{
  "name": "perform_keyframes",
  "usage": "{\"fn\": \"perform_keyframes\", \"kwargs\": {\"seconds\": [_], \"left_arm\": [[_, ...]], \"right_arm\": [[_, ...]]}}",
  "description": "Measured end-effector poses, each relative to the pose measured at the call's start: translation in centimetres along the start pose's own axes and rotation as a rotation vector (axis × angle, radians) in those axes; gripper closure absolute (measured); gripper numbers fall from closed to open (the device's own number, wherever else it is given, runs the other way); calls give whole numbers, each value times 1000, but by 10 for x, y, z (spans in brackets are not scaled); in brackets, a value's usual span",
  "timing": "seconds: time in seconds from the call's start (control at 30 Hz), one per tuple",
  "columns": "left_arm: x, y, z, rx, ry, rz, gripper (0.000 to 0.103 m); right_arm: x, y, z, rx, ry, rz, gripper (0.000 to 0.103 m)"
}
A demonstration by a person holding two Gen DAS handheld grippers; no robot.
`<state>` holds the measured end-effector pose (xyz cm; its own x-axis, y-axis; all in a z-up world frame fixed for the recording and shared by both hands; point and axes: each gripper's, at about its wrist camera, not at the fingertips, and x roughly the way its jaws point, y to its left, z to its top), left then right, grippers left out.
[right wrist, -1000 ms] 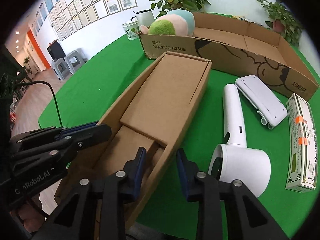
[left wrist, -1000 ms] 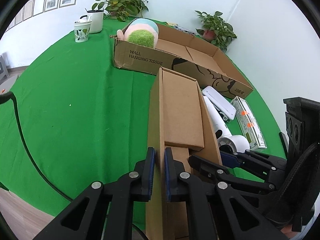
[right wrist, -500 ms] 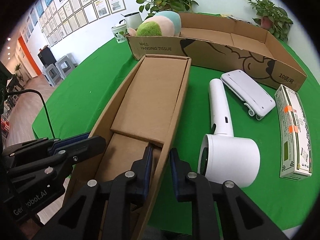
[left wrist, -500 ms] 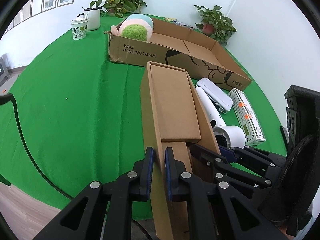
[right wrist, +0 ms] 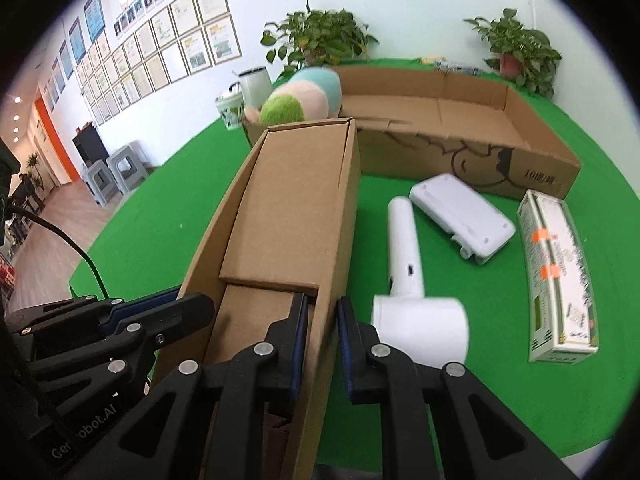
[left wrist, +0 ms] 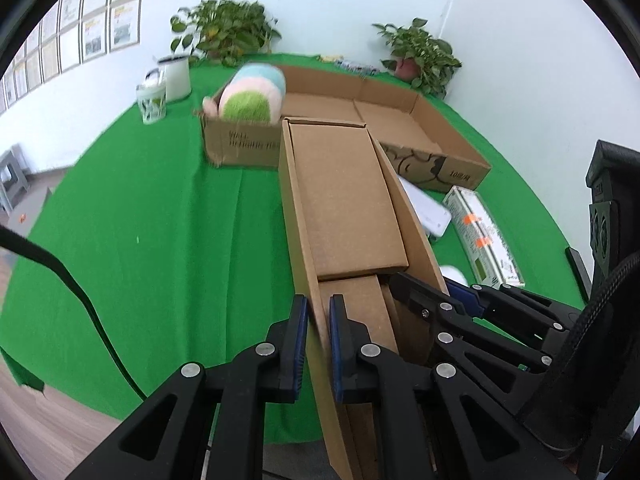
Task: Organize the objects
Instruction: 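Grip the long narrow cardboard box with both grippers and lift it, then carry the narrow box with both grippers and lower it beside the plush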
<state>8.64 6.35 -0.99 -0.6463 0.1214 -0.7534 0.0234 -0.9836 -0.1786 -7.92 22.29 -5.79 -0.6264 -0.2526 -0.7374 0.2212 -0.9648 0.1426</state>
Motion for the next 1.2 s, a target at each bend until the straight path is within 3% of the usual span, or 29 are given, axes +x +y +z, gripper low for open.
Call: {"fn": "perform_keyframes", "kwargs": {"seconds": [0.43,0.73,1.2], "left_arm": [[-60,-56,94,142,-282,-42,97],[-88,-72,178,167,-404,-72,97],[-101,-84,278,205,-425,-46,97]], "right_arm": [[-71,-19,78,-21,-305,-120,89],[-95,-27,140,-38,-446,-167,89],[-91,-34,206,-38,-459,-160,89]]}}
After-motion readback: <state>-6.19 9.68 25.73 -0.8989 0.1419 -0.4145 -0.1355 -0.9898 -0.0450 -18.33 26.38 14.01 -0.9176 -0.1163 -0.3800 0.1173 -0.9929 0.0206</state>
